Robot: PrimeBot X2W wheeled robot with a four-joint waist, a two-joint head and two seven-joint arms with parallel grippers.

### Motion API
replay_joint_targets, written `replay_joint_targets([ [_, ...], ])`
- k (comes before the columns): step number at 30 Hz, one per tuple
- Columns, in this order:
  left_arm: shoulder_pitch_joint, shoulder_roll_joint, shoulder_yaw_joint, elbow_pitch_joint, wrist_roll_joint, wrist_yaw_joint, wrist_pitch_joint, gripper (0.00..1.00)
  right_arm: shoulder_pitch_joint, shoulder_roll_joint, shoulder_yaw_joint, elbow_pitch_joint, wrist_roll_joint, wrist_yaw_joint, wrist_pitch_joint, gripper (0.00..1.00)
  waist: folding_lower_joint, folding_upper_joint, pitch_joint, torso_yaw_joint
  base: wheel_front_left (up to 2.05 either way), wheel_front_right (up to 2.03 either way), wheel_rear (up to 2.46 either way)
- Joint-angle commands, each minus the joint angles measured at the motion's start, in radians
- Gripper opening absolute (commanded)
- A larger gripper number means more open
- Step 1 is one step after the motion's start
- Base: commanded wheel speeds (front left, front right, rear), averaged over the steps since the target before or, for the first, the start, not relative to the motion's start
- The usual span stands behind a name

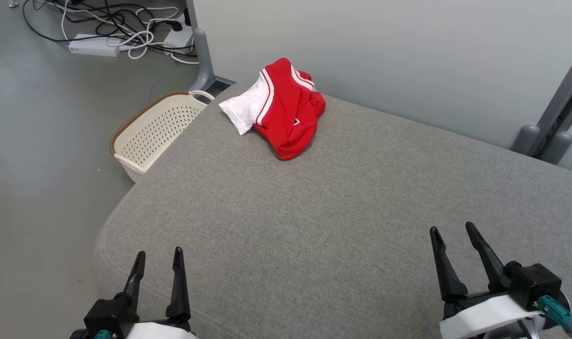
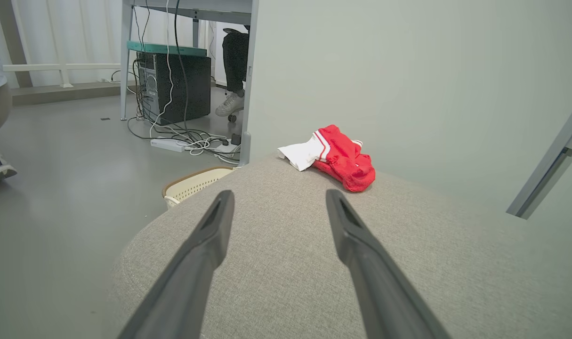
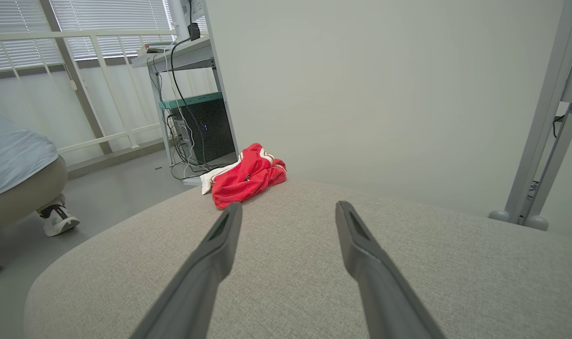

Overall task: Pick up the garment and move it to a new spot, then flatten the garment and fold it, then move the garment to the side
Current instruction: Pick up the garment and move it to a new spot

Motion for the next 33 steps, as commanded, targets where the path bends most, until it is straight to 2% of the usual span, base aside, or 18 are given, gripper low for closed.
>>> replay_joint_targets([
  [1,0.006,0.002,0.0,-0.003,-0.002,0.0,0.0,1.0,-0.003,-0.005,-0.003,0.001,-0.004,0.0,0.001,1.0,-0.0001,0.0,-0.001,-0.001,0.0,0.0,0.0],
  [8,-0.033,0.006,0.014,0.005,-0.011,-0.014,0.0,1.0,0.008,-0.006,-0.022,-0.013,-0.021,0.0,0.01,1.0,-0.0001,0.0,0.024,-0.049,0.0,0.0,0.0],
  [13,-0.135,0.038,0.047,0.001,-0.037,-0.058,0.0,1.0,-0.021,-0.006,-0.037,-0.046,-0.052,0.0,0.024,1.0,-0.0001,0.0,0.086,-0.111,0.0,0.0,0.0],
  [19,-0.381,0.158,0.09,0.044,-0.019,-0.095,0.056,1.0,-0.071,-0.006,-0.066,-0.104,-0.091,0.0,0.043,1.0,-0.0001,0.0,0.186,-0.203,0.0,0.0,0.0],
  [22,-0.534,0.22,0.113,0.09,-0.046,-0.136,0.107,1.0,-0.106,-0.006,-0.07,-0.138,-0.113,0.0,0.054,1.0,-0.0001,0.0,0.254,-0.26,0.0,0.0,0.0],
  [25,-0.69,0.3,0.135,0.182,-0.057,-0.169,0.179,1.0,-0.141,-0.005,-0.064,-0.165,-0.133,0.0,0.065,1.0,-0.0001,0.0,0.324,-0.325,0.0,0.0,0.0],
  [29,-0.881,0.372,0.135,0.326,-0.061,-0.188,0.287,1.0,-0.183,-0.005,-0.062,-0.194,-0.146,0.0,0.069,1.0,-0.0001,0.0,0.418,-0.405,0.0,0.0,0.0],
  [33,-1.017,0.403,0.113,0.439,-0.062,-0.201,0.377,1.0,-0.214,-0.005,-0.063,-0.215,-0.159,0.0,0.065,1.0,-0.0001,0.0,0.505,-0.465,0.0,0.0,0.0],
])
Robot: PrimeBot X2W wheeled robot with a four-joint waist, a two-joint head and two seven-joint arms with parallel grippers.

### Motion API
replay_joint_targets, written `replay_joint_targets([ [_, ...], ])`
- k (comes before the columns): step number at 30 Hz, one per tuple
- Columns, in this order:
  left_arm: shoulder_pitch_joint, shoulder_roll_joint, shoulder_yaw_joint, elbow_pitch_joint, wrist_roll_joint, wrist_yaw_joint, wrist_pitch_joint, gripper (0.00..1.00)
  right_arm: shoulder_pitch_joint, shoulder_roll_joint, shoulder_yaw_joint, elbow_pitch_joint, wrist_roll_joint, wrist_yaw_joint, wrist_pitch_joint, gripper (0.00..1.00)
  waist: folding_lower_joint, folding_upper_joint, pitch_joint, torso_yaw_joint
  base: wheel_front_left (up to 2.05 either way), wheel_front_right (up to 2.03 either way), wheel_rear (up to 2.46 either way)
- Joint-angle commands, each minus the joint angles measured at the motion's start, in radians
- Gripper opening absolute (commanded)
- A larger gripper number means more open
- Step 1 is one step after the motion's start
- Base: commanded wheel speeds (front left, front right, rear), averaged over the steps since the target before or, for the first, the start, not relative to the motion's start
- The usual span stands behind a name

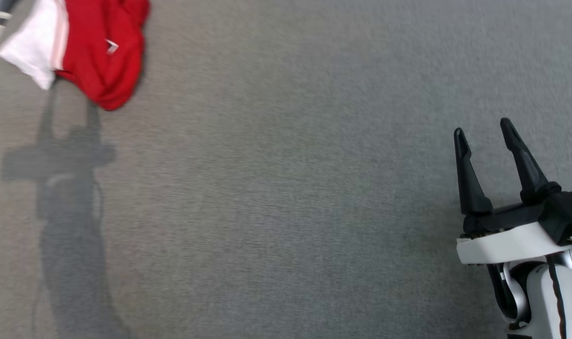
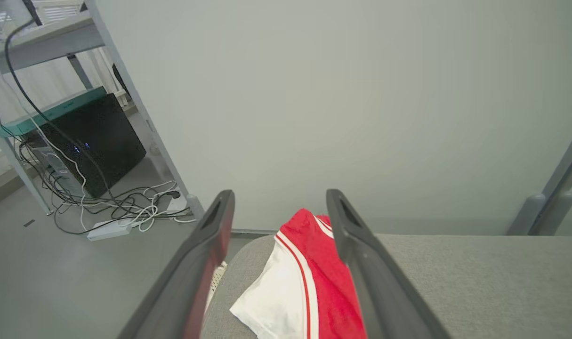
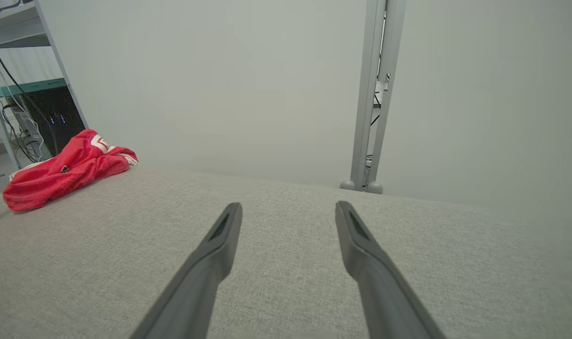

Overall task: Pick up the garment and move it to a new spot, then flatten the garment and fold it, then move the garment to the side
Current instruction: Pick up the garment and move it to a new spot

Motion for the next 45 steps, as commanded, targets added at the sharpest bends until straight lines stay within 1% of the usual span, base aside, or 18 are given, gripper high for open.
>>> replay_joint_targets([
  [1,-0.028,0.005,-0.006,0.025,-0.001,-0.004,0.017,1.0,-0.018,-0.004,-0.003,-0.008,-0.006,0.0,-0.007,1.0,0.0,0.0,0.121,-0.107,0.0,0.0,0.0],
  [3,-0.069,0.017,-0.016,0.075,0.003,-0.008,0.05,1.0,-0.029,-0.004,-0.003,-0.017,-0.01,0.0,-0.009,1.0,0.0,0.0,0.157,-0.129,0.0,0.0,0.0],
  [9,-0.12,0.016,-0.02,0.21,-0.003,0.019,0.092,1.0,-0.032,-0.004,-0.015,-0.043,-0.023,0.0,-0.02,1.0,0.0,0.0,0.226,-0.162,0.0,0.0,0.0],
  [15,-0.13,0.017,-0.017,0.33,-0.013,0.047,0.133,1.0,-0.032,-0.004,-0.019,-0.07,-0.037,0.0,-0.015,1.0,0.0,0.0,0.245,-0.167,0.0,0.0,0.0],
  [20,-0.118,0.015,-0.023,0.391,-0.022,0.047,0.167,1.0,-0.036,-0.004,-0.014,-0.088,-0.04,0.0,-0.013,1.0,0.0,0.0,0.242,-0.163,0.0,0.0,0.0],
  [21,-0.118,0.015,-0.023,0.397,-0.024,0.045,0.166,0.96,-0.034,-0.004,-0.012,-0.09,-0.04,0.0,-0.012,1.0,0.0,0.0,0.24,-0.162,0.0,0.0,0.0],
  [22,-0.119,0.014,-0.024,0.402,-0.025,0.046,0.163,0.56,-0.034,-0.004,-0.011,-0.09,-0.04,0.0,-0.012,1.0,0.0,0.0,0.238,-0.161,0.0,0.0,0.0],
  [23,-0.12,0.015,-0.024,0.403,-0.025,0.046,0.155,0.4,-0.035,-0.004,-0.01,-0.09,-0.039,0.0,-0.014,1.0,0.0,0.0,0.236,-0.16,0.0,0.0,0.0],
  [24,-0.12,0.016,-0.025,0.401,-0.023,0.047,0.143,0.0,-0.035,-0.004,-0.009,-0.088,-0.038,0.0,-0.015,1.0,0.0,0.0,0.233,-0.16,0.0,0.0,0.0],
  [29,-0.121,0.02,-0.034,0.393,-0.015,0.046,0.106,0.0,-0.034,-0.004,-0.013,-0.078,-0.039,0.0,-0.025,1.0,0.0,0.0,0.208,-0.159,0.0,0.0,0.0],
  [34,-0.124,0.037,-0.061,0.376,0.011,0.047,0.064,0.0,-0.025,-0.004,-0.008,-0.054,-0.025,0.0,-0.039,1.0,0.0,0.0,0.142,-0.161,0.0,0.0,0.0],
  [39,-0.141,0.055,-0.103,0.342,0.051,0.028,0.019,0.0,-0.013,-0.004,0.001,-0.013,-0.004,0.0,-0.056,1.0,0.0,0.0,0.043,-0.173,0.0,0.0,0.0],
  [41,-0.152,0.061,-0.116,0.324,0.064,0.027,-0.015,0.0,-0.007,-0.004,0.001,0.006,0.005,0.0,-0.062,1.0,0.0,0.0,-0.002,-0.181,0.0,0.0,0.0],
  [45,-0.166,0.051,-0.158,0.305,0.085,-0.004,-0.05,0.0,0.02,-0.004,-0.002,0.047,0.022,0.0,-0.073,1.0,0.0,0.0,-0.108,-0.199,0.0,0.0,0.0],
])
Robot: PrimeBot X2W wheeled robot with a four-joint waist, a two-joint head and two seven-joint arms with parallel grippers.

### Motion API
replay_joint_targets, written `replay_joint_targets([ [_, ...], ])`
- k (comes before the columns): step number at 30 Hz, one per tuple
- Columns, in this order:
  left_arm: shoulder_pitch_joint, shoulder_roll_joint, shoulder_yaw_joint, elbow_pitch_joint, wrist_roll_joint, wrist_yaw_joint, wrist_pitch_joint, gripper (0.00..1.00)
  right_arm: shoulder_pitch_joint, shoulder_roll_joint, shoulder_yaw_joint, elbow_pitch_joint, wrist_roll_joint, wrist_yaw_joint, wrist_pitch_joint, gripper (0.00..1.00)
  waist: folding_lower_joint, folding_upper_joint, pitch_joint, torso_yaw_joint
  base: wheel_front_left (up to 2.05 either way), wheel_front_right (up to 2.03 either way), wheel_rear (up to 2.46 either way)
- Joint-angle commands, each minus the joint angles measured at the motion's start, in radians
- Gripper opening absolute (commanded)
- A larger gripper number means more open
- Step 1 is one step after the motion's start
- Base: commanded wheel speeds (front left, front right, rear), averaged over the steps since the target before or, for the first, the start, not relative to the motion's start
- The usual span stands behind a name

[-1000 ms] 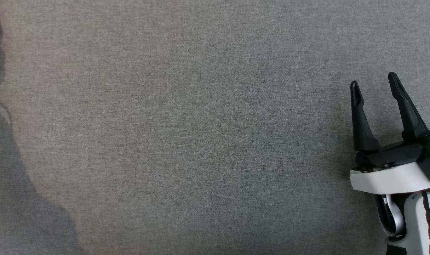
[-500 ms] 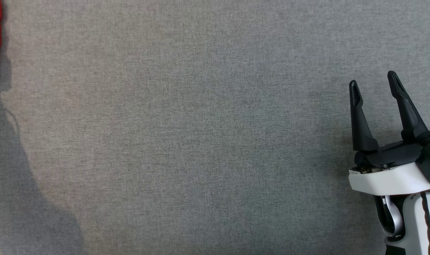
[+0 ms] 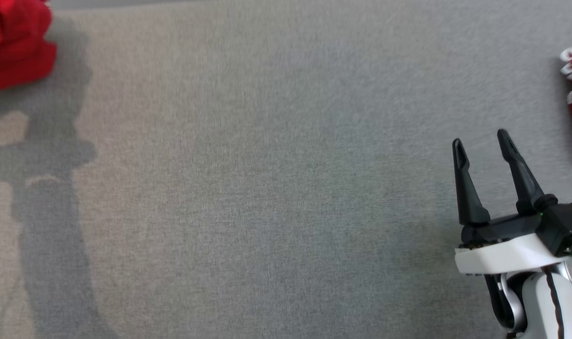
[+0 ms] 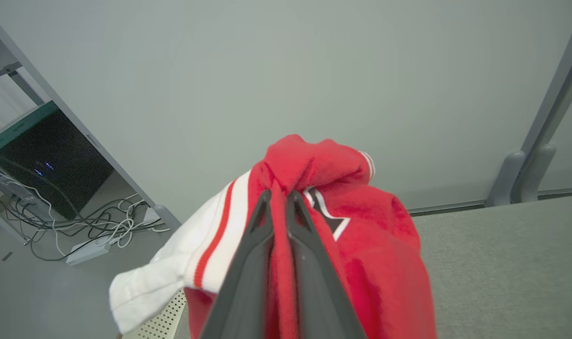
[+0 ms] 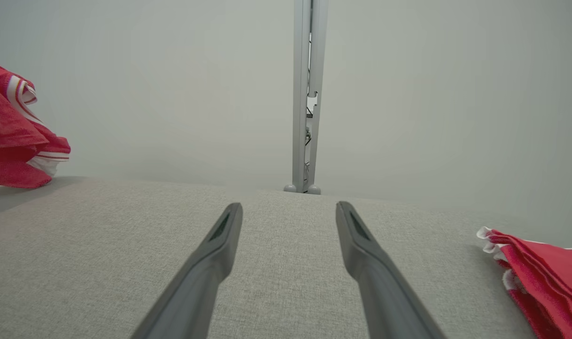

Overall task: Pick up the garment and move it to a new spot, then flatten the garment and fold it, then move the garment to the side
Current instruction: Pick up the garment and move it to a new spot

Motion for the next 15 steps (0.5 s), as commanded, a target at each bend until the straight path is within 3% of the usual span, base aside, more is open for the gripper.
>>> replay_joint_targets([
  [1,-0.011,-0.005,-0.016,-0.007,0.007,-0.015,-0.01,0.0,0.022,-0.005,-0.006,0.014,0.011,0.0,-0.01,1.0,0.0,0.0,-0.109,-0.026,0.0,0.0,0.0],
  [7,0.006,-0.082,-0.082,-0.039,-0.032,-0.048,-0.004,0.0,0.077,-0.005,-0.023,0.051,0.027,0.0,-0.017,1.0,0.0,0.0,-0.239,-0.048,0.0,0.0,0.0],
  [15,0.097,-0.254,-0.191,-0.148,-0.145,-0.056,0.014,0.0,0.147,-0.005,-0.051,0.06,0.037,0.0,-0.012,1.0,0.0,0.0,-0.336,-0.062,0.0,0.0,0.0],
])
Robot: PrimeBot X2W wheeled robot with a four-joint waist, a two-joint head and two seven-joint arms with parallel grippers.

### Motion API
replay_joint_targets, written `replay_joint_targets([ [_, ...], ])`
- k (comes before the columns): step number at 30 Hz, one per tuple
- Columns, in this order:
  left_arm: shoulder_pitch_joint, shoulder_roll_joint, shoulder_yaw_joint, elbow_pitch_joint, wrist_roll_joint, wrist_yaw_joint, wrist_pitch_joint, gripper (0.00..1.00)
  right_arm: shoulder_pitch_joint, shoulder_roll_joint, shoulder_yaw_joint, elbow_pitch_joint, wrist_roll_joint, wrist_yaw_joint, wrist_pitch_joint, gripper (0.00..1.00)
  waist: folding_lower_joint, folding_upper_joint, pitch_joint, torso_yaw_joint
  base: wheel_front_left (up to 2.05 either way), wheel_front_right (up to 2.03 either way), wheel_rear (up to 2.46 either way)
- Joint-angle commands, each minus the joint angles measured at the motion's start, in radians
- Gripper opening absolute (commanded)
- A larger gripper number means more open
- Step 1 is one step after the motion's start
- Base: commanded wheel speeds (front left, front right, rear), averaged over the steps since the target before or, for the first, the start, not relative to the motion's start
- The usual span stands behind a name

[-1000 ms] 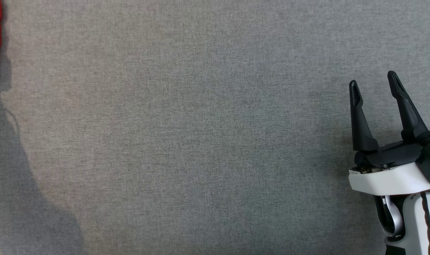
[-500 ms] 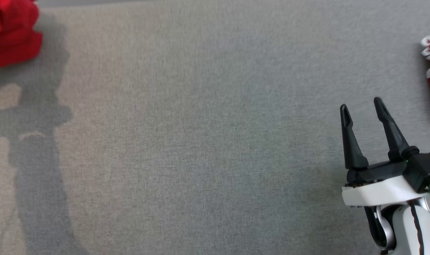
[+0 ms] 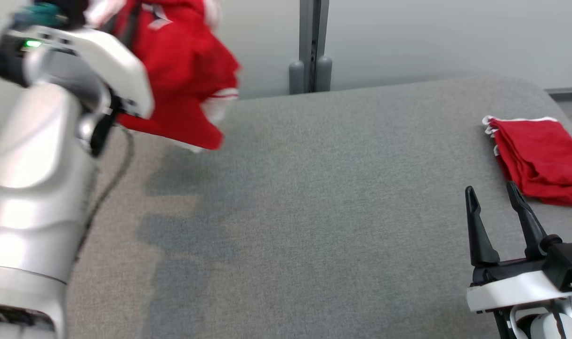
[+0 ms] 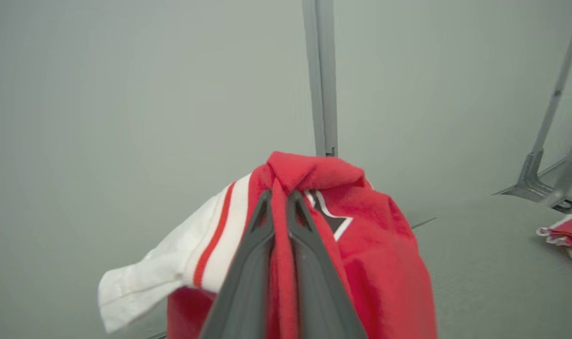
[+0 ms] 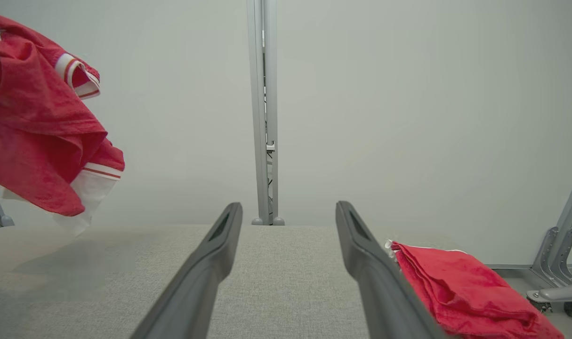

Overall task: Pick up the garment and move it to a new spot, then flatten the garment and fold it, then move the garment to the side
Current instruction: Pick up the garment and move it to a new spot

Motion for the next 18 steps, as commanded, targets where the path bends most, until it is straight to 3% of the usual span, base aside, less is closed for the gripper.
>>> replay_joint_targets([
  [1,0.033,-0.025,-0.035,-0.038,-0.024,-0.004,0.003,0.0,0.016,-0.005,-0.005,0.0,0.009,0.0,0.003,1.0,0.0,0.0,-0.037,-0.014,0.0,0.0,0.0],
  [9,0.171,-0.156,-0.122,-0.155,-0.11,-0.002,-0.025,0.0,0.033,-0.005,0.008,0.0,0.02,0.0,0.003,1.0,0.0,0.0,-0.04,-0.034,0.0,0.0,0.0],
  [18,0.312,-0.217,-0.188,-0.053,-0.171,0.029,-0.136,0.0,0.006,-0.005,0.047,0.01,0.037,0.0,-0.005,1.0,0.0,0.0,0.014,-0.088,0.0,0.0,0.0],
])
